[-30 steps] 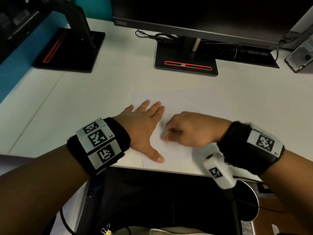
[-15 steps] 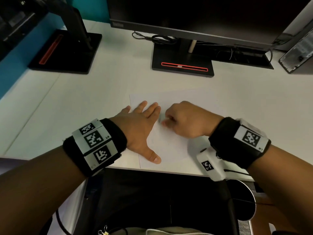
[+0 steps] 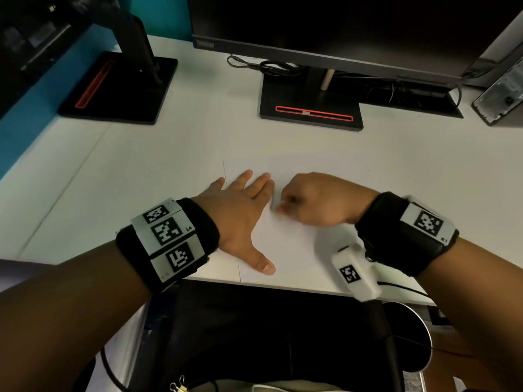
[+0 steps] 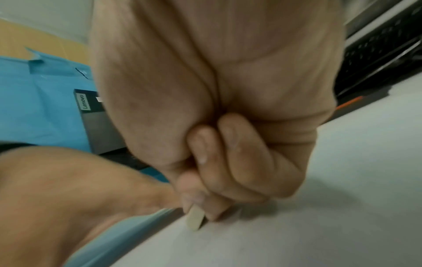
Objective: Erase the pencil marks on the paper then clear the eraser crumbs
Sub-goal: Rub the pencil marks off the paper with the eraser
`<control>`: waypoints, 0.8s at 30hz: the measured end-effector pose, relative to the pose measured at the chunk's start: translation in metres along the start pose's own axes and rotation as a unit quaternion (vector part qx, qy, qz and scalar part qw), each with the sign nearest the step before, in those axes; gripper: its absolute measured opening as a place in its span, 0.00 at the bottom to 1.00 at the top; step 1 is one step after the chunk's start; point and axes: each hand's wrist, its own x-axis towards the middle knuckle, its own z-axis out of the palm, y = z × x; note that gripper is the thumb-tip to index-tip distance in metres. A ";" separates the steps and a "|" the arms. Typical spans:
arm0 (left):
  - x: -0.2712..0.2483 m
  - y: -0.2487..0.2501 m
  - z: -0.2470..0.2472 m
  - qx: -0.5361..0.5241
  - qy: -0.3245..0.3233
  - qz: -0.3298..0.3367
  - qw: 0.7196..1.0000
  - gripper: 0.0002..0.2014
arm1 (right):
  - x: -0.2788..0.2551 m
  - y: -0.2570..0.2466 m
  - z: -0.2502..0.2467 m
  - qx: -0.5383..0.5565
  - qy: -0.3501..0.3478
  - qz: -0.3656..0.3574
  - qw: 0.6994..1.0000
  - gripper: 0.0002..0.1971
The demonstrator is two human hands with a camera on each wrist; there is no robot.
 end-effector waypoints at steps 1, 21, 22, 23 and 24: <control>0.000 0.000 0.000 -0.001 0.001 0.000 1.000 0.74 | 0.002 0.002 -0.002 -0.002 0.020 0.010 1.000 0.23; -0.002 0.000 0.002 0.002 0.010 -0.002 1.000 0.74 | -0.007 0.008 -0.006 -0.038 0.014 0.012 0.999 0.23; -0.002 0.000 0.002 -0.001 0.009 -0.002 1.000 0.75 | -0.008 0.010 -0.006 -0.044 0.024 0.010 0.999 0.23; -0.001 0.000 0.002 -0.002 0.009 -0.003 1.000 0.75 | -0.009 0.008 -0.003 -0.051 0.022 -0.003 0.998 0.22; -0.001 -0.001 0.002 -0.001 0.010 -0.003 1.000 0.75 | -0.012 0.006 0.001 -0.055 0.008 -0.023 0.998 0.21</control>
